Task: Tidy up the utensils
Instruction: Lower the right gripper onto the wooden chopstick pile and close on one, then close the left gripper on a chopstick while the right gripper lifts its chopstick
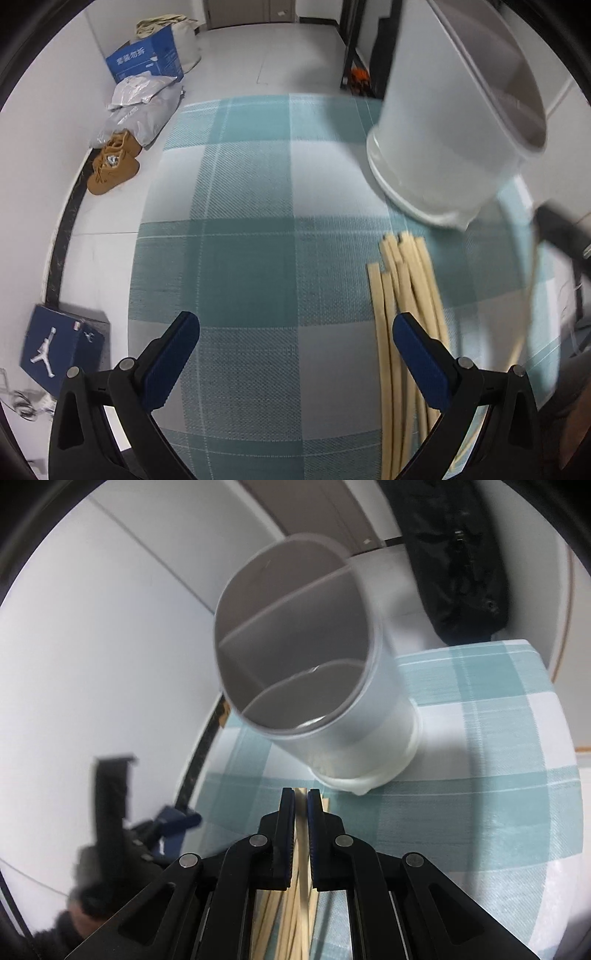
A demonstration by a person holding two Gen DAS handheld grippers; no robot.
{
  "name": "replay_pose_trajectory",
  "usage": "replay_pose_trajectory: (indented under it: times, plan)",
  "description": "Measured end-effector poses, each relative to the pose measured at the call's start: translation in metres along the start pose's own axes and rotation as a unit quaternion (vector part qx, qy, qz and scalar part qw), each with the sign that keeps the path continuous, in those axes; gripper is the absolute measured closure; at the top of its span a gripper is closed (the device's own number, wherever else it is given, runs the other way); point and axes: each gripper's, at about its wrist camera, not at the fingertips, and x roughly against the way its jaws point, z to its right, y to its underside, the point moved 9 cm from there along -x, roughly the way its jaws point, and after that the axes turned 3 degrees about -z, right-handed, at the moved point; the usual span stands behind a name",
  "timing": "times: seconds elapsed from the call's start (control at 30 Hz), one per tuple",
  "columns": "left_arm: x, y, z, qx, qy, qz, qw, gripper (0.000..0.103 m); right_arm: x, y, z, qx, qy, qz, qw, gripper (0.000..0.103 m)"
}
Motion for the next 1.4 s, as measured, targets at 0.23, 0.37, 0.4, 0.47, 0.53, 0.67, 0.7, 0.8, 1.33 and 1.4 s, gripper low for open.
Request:
replay_pose_trajectory:
  times: [0.23,0.37,0.4,0.47,0.53,0.67,0.7,0.8,1.33,1.4]
  plan:
    - [-0.009,0.005,-0.003,0.009,-0.014,-0.032,0.9993,0.001,0.029,-0.011,0.019,-0.043,-0.019,0.041,0.998,0.099]
    - [-0.011,0.004,-0.002,0.016,-0.011,-0.032,0.9993,0.001,0.04,-0.004,0.029,-0.052,-0.014,0.051,0.997,0.099]
    - [-0.01,0.003,-0.003,0.018,-0.009,-0.031,0.9993,0.003,0.041,-0.004,0.032,-0.055,-0.015,0.052,0.997,0.099]
    - [-0.011,0.001,0.001,0.021,0.0,-0.033,0.9993,0.007,0.046,-0.007,0.039,-0.058,-0.015,0.055,0.997,0.099]
    - [-0.012,-0.001,0.004,0.02,-0.002,-0.032,0.9993,0.01,0.05,-0.008,0.037,-0.061,-0.019,0.059,0.996,0.099]
    - [-0.014,-0.003,0.007,0.009,-0.015,-0.034,0.9993,0.013,0.054,-0.014,0.035,-0.061,-0.023,0.071,0.995,0.099]
    - [-0.014,-0.004,0.008,0.008,-0.013,-0.034,0.9993,0.015,0.055,-0.016,0.034,-0.061,-0.024,0.073,0.995,0.099]
    - [-0.014,-0.007,0.008,0.004,-0.013,-0.029,0.9995,0.02,0.056,-0.017,0.036,-0.064,-0.024,0.074,0.995,0.099]
    - [-0.009,-0.019,0.026,-0.024,0.035,-0.013,0.999,0.1,0.065,-0.025,0.038,-0.063,-0.018,0.091,0.994,0.099]
    - [-0.001,-0.022,0.026,-0.021,0.047,0.004,0.9986,0.1,0.068,-0.026,0.037,-0.061,-0.017,0.096,0.993,0.1]
